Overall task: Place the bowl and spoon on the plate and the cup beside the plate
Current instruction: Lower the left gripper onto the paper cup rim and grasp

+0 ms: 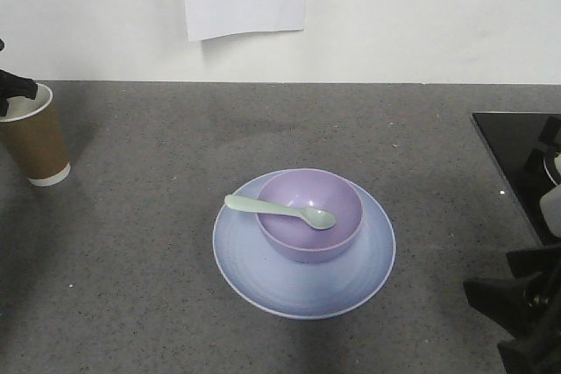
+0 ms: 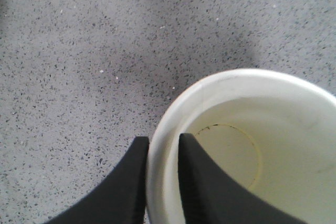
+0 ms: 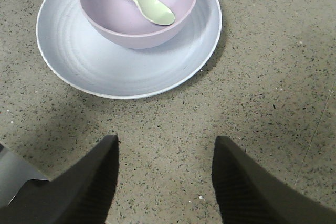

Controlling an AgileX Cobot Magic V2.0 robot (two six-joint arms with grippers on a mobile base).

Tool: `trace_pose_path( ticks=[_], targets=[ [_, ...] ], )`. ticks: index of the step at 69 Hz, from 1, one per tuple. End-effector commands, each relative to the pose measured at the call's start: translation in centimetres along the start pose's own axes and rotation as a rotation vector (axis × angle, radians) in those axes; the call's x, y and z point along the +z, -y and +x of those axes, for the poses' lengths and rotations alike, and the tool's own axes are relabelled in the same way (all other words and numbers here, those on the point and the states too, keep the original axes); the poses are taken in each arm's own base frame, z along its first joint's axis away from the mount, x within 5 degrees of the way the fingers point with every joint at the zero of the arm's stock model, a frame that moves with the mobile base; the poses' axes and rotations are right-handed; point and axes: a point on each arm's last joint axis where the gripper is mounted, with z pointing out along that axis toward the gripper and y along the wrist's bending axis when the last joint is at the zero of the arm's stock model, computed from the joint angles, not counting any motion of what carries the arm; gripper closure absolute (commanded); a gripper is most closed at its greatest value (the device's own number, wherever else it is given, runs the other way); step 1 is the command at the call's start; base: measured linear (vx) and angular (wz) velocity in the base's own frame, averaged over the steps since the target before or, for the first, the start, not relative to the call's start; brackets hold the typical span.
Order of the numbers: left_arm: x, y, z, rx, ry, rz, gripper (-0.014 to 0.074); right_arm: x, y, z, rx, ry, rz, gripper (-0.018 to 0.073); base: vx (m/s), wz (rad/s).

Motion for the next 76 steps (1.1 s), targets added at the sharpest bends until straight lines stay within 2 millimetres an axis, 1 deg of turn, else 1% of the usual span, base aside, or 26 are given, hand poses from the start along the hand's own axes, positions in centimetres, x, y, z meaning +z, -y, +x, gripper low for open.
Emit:
trace_pose_path(
  ticks=[1,13,29,36,43,59,76],
  targets=[
    [-3.1,-0.2,-1.3,-0.003,0.122,-0.015,0.0497,-0.6,0.0,-1.0,-0.014,0.076,0.011,0.0169,0.00,0.00],
    [-3.1,-0.2,-1.3,-0.003,0.122,-0.015,0.0606,-0.6,0.0,-1.0,-0.014,0.076,0.011,0.0169,0.00,0.00],
    [-3.1,-0.2,-1.3,-0.002,0.125,-0.015,0.0605,-0.6,0.0,-1.0,-0.014,0.076,0.011,0.0169,0.00,0.00],
    [-3.5,0.0,-1.4,-0.004,0.130,-0.009,0.0605,-0.6,0.0,-1.0,-0.014,0.076,0.011,0.0169,0.00,0.00],
    [-4.6,0.0,-1.4,-0.013,0.153,0.000,0.0605,-0.6,0.0,-1.0,-0.014,0.076,0.011,0.0169,0.00,0.00],
    [-8.6,0.5,-1.3,-0.044,0.217,0.048,0.0605,-0.6,0.0,-1.0,-0.014,0.076,0.011,0.0169,0.00,0.00],
    [-11.2,0.9,-0.3,-0.042,0.182,0.075,0.0605,-0.6,0.0,-1.0,-0.014,0.076,0.011,0.0169,0.00,0.00]
  ],
)
